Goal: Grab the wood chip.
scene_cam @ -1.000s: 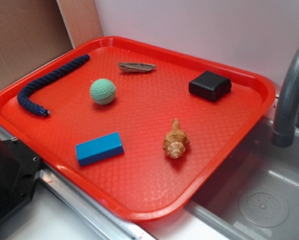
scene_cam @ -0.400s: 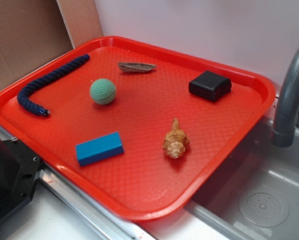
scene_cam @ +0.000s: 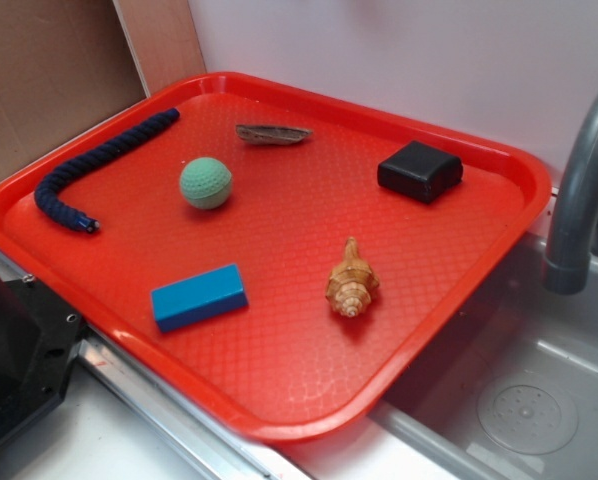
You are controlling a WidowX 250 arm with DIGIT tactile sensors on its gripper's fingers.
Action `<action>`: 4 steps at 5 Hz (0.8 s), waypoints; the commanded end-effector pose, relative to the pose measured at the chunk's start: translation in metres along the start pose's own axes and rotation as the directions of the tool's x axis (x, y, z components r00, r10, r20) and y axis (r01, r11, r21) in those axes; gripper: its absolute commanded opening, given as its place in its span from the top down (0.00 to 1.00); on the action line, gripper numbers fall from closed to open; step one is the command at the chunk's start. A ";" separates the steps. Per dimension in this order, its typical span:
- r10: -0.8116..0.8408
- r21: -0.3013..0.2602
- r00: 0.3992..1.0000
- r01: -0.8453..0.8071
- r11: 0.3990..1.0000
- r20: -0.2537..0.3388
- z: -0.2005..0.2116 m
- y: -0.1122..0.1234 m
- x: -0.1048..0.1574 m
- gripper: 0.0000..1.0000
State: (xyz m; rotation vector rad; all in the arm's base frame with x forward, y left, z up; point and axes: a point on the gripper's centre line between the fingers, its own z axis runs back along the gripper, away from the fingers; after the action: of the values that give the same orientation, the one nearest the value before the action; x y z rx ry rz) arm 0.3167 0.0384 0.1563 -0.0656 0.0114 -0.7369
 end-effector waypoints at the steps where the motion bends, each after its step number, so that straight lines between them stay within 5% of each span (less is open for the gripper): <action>1: -0.037 0.066 0.999 0.037 0.997 -0.001 0.004 -0.016 0.001 0.00; 2: -0.037 0.066 0.999 0.037 0.997 -0.001 0.004 -0.016 0.001 0.00; 3: -0.057 0.090 0.998 0.057 0.994 0.002 -0.040 0.004 0.016 0.00; 4: -0.036 0.081 0.998 0.041 0.996 -0.058 -0.082 0.015 0.008 0.00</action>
State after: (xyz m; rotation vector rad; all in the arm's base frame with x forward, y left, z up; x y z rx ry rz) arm 0.3258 0.0527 0.0604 0.0012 0.0873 -0.7673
